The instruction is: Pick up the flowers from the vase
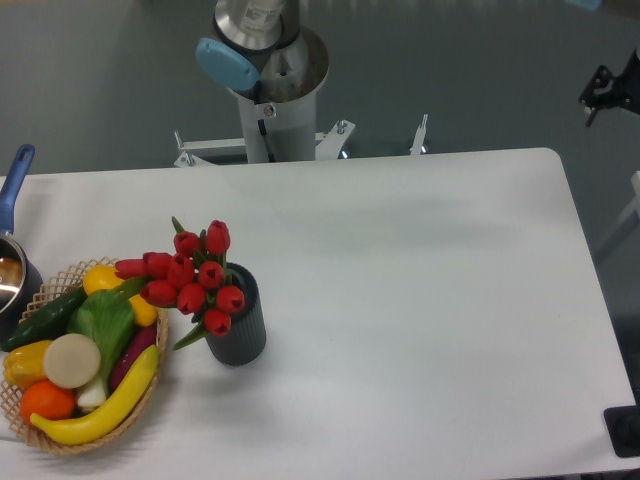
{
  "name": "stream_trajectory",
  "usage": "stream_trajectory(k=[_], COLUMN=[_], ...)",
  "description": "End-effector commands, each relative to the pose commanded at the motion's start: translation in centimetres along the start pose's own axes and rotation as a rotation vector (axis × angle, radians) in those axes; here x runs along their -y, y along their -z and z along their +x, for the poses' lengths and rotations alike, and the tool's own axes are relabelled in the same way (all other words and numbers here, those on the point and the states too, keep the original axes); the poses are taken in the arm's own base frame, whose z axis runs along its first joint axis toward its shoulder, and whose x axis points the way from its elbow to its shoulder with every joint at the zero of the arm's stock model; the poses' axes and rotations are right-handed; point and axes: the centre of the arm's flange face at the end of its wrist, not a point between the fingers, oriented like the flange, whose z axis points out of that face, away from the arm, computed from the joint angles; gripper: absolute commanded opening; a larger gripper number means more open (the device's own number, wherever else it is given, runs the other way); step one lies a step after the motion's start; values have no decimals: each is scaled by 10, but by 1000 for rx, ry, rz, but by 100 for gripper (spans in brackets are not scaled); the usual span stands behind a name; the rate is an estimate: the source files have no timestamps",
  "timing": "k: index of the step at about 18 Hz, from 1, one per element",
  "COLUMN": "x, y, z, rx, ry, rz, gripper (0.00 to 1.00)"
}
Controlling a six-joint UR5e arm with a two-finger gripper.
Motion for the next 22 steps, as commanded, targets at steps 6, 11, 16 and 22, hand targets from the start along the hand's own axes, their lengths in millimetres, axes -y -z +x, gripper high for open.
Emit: stream_trajectory(k=[6,11,16,22], x=[1,15,26,62], y=[-3,-22,-13,0], z=[3,28,103,167], rx=[-4,-40,-12,21], ry=[-4,8,51,80], rz=[24,119,344,570], gripper=[100,100,100,100])
